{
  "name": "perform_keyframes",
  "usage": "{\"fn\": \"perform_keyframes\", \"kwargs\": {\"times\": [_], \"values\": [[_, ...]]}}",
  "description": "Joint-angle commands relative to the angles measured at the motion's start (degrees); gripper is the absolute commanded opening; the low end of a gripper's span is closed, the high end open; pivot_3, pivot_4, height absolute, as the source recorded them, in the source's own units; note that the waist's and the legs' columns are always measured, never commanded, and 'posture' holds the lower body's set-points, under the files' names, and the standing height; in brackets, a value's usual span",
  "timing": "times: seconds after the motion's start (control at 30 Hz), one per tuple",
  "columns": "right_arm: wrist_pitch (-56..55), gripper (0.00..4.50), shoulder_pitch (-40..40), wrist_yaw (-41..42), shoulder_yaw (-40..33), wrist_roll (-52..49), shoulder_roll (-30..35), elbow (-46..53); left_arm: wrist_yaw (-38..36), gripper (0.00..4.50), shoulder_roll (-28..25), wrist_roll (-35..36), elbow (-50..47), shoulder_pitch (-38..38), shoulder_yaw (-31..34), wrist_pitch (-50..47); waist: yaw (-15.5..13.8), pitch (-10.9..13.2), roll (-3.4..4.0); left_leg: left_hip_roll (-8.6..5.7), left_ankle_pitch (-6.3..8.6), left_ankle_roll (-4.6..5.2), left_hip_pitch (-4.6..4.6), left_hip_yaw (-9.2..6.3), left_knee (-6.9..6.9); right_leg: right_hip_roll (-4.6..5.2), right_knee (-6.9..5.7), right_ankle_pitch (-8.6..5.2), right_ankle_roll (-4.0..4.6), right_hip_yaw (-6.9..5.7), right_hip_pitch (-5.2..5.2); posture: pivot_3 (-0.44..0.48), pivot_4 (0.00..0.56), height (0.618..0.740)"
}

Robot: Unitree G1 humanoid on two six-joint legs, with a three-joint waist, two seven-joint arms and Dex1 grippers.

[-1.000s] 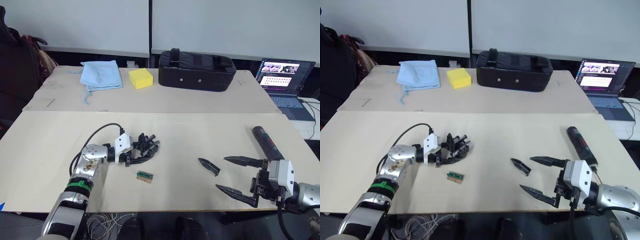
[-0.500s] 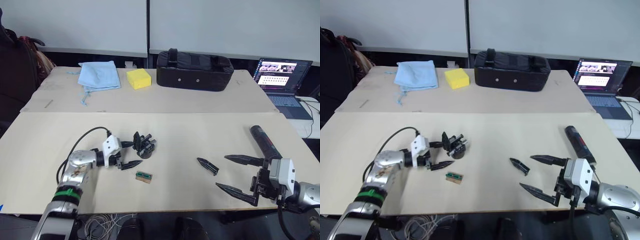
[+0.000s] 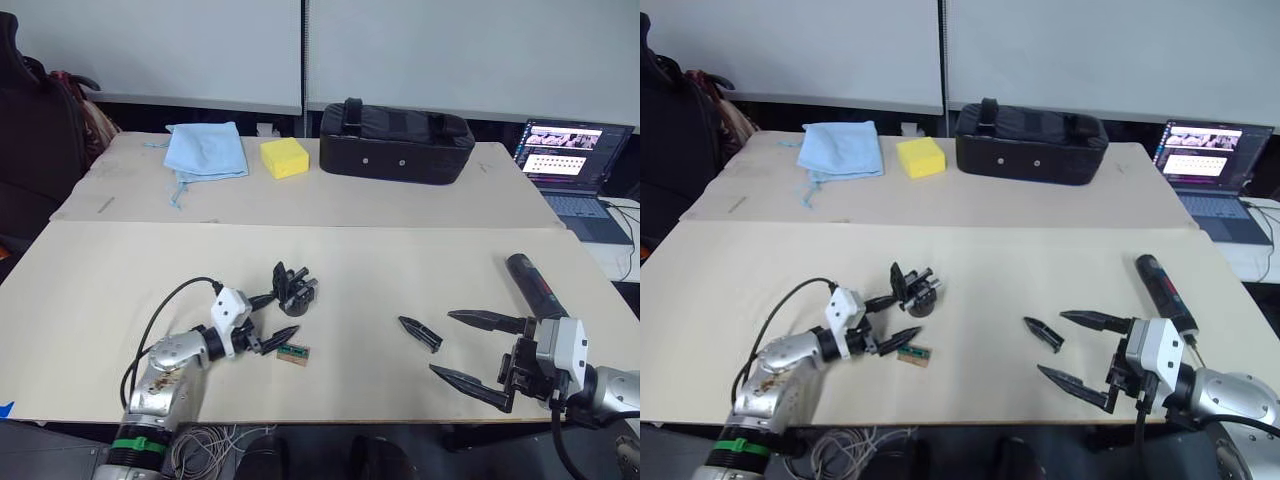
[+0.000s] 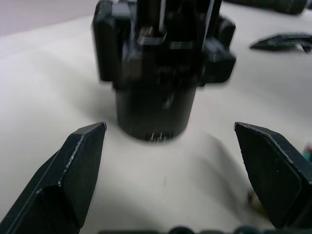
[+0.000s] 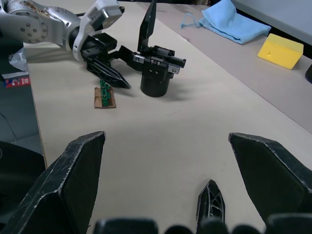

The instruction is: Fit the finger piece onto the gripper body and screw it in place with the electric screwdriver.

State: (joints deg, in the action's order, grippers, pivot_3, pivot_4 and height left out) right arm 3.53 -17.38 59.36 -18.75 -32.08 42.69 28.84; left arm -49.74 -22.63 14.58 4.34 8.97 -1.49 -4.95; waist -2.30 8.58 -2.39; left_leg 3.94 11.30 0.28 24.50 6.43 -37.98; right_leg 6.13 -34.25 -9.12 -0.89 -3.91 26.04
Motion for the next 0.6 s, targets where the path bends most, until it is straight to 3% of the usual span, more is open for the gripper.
{"fn": "perform_keyframes", "kwargs": {"times": [0.03,0.3,0.4,0.5,0.6], "values": [[0.10,4.50,0.06,-0.57,-0.60,-0.42,-0.11,1.81,3.00,4.46,1.30,-1.55,-1.26,0.30,-1.66,-0.74,0.00,-0.01,0.03,0.00,0.00,0.00,-0.06,0.00,0.00,-0.01,0.00,0.00,0.00,0.00,-0.05,0.000,0.150,0.740],[0.12,4.50,1.04,-1.40,0.56,-0.15,-0.30,1.76,6.18,4.46,2.38,-4.38,2.26,3.36,-3.36,-1.46,-0.22,-0.16,0.27,-0.03,0.01,-0.02,-0.24,-0.02,0.00,0.01,0.03,-0.01,0.00,0.00,-0.29,0.000,0.150,0.740],[-0.02,4.50,1.25,-1.49,1.21,0.15,-0.49,1.58,5.96,3.69,2.57,-4.59,2.80,4.49,-4.14,-2.34,-0.23,-0.16,0.28,-0.03,0.01,-0.02,-0.25,-0.04,0.00,0.01,0.03,-0.01,0.00,-0.02,-0.32,0.000,0.150,0.740],[-0.05,4.50,1.39,-1.62,1.46,0.19,-0.60,1.55,5.40,2.30,2.31,-4.20,2.73,4.96,-4.31,-3.26,-0.23,-0.17,0.29,-0.04,0.01,-0.02,-0.25,-0.06,0.00,0.01,0.03,-0.01,0.00,-0.01,-0.32,0.000,0.150,0.740],[-0.18,4.50,1.28,-1.76,1.55,0.29,-0.74,1.50,4.86,2.26,1.24,-4.06,2.36,5.06,-3.71,-3.45,-0.21,-0.17,0.29,-0.04,0.01,-0.02,-0.25,-0.06,0.00,0.01,0.04,-0.01,0.00,-0.01,-0.33,0.000,0.150,0.740]]}}
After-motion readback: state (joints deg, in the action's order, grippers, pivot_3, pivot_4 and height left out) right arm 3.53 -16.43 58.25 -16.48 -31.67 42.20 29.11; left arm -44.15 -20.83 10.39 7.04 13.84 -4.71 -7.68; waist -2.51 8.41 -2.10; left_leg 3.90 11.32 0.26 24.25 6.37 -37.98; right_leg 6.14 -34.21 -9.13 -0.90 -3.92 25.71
